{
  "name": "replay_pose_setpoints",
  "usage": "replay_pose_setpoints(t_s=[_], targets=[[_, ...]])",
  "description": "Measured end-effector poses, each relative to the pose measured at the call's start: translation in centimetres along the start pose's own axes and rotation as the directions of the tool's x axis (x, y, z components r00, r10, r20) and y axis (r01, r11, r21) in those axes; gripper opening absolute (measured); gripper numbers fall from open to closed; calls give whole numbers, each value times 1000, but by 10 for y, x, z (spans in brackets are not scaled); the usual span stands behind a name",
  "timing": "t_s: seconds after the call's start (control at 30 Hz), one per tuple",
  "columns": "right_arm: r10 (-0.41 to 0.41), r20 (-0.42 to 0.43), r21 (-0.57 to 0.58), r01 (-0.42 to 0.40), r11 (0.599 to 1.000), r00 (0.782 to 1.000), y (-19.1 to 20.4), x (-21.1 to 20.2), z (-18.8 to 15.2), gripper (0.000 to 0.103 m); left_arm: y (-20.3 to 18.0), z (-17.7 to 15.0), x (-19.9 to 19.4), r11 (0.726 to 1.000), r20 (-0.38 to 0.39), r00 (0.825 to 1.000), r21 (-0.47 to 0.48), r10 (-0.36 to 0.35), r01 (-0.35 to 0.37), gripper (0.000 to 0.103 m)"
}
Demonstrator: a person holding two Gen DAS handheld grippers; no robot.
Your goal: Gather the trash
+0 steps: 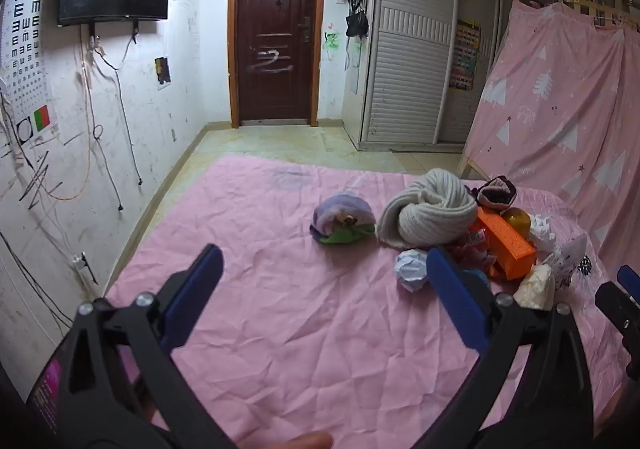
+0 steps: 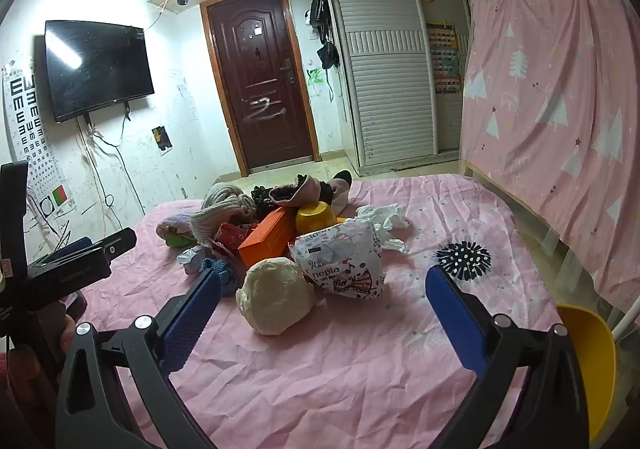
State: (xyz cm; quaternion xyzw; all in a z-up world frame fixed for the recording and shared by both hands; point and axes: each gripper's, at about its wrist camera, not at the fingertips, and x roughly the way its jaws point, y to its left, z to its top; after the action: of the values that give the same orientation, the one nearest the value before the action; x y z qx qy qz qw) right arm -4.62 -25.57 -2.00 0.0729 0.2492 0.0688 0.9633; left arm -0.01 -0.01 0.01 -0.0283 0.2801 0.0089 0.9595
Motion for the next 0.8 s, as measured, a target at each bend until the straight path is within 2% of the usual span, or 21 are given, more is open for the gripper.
replay_pose_setpoints(t_s=[0.8], targets=[[-1, 2, -2, 1, 1000, 1000, -1, 1, 0, 95, 0, 0, 1, 1000, -5, 1000, -4, -4, 4, 98]])
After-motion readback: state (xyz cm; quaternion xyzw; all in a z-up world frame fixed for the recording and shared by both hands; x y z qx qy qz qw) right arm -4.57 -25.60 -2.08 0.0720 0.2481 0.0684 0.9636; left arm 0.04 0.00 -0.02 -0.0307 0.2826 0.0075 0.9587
